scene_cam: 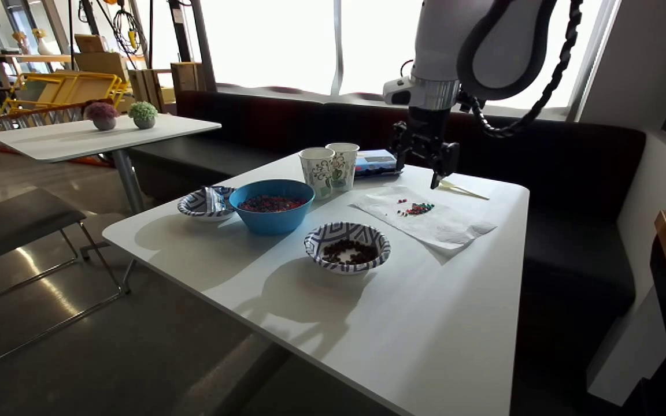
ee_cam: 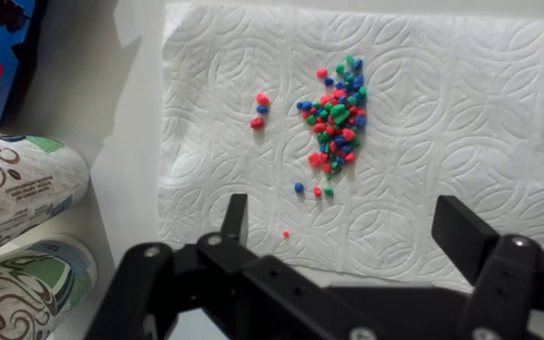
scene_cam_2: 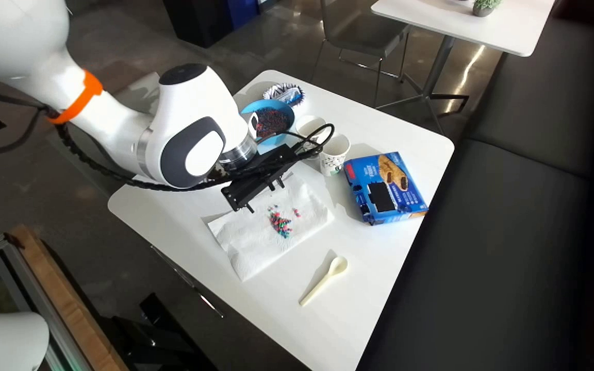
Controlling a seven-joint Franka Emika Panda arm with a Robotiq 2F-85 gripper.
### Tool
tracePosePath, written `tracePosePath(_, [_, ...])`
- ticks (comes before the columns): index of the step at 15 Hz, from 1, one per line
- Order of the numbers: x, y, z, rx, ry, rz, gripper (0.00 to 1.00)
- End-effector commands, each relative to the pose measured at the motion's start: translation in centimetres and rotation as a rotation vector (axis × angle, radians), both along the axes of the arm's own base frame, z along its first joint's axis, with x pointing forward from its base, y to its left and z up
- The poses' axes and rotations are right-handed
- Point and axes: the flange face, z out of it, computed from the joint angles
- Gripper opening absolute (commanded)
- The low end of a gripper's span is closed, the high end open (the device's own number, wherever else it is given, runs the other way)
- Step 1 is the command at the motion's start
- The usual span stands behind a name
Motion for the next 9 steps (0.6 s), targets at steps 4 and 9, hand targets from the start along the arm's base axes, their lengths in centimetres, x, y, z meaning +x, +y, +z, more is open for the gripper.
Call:
tracePosePath(4, [-5.4,1.4,-0.5,-0.035,-0.098,-0.085,1.0])
tracePosePath(9, [-9.8,1.5,-2.9,0.002,-0.156,-0.107,1.0])
